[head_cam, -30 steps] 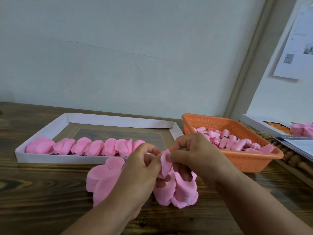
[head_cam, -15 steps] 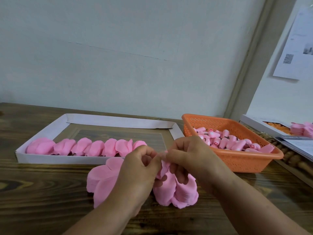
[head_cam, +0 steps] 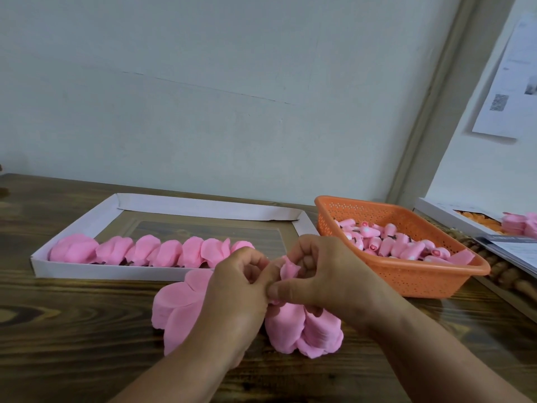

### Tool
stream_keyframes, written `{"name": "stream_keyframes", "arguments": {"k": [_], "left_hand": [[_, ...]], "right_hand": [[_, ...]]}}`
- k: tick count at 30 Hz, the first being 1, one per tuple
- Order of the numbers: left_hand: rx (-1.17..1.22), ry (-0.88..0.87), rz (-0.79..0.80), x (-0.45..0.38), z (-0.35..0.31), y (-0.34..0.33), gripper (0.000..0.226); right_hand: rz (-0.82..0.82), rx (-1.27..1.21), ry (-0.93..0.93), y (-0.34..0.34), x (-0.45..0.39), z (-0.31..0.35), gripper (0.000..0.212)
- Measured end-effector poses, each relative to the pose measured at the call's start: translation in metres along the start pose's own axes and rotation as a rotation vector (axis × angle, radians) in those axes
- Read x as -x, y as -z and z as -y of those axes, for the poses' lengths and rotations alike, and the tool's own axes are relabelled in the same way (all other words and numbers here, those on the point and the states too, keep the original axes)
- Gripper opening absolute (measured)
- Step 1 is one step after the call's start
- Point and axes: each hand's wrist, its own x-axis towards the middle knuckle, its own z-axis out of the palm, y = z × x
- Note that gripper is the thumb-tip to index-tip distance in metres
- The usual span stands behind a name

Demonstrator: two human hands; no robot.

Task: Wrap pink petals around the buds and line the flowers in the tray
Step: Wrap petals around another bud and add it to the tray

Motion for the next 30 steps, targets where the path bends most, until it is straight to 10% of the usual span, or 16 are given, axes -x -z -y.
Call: {"name": "stream_keyframes", "arguments": {"k": [8, 30], "left_hand": [[0.02, 0.011, -0.014, 0.0, 0.001, 0.0, 0.017], [0.098, -0.068, 0.076, 0.002, -0.003, 0.002, 0.025]], "right_hand": [[-0.217, 0.255, 0.028, -0.015, 0.0, 0.001, 0.021], [-0.262, 0.01, -0.044, 0.003, -0.008, -0.001, 0.024]]}}
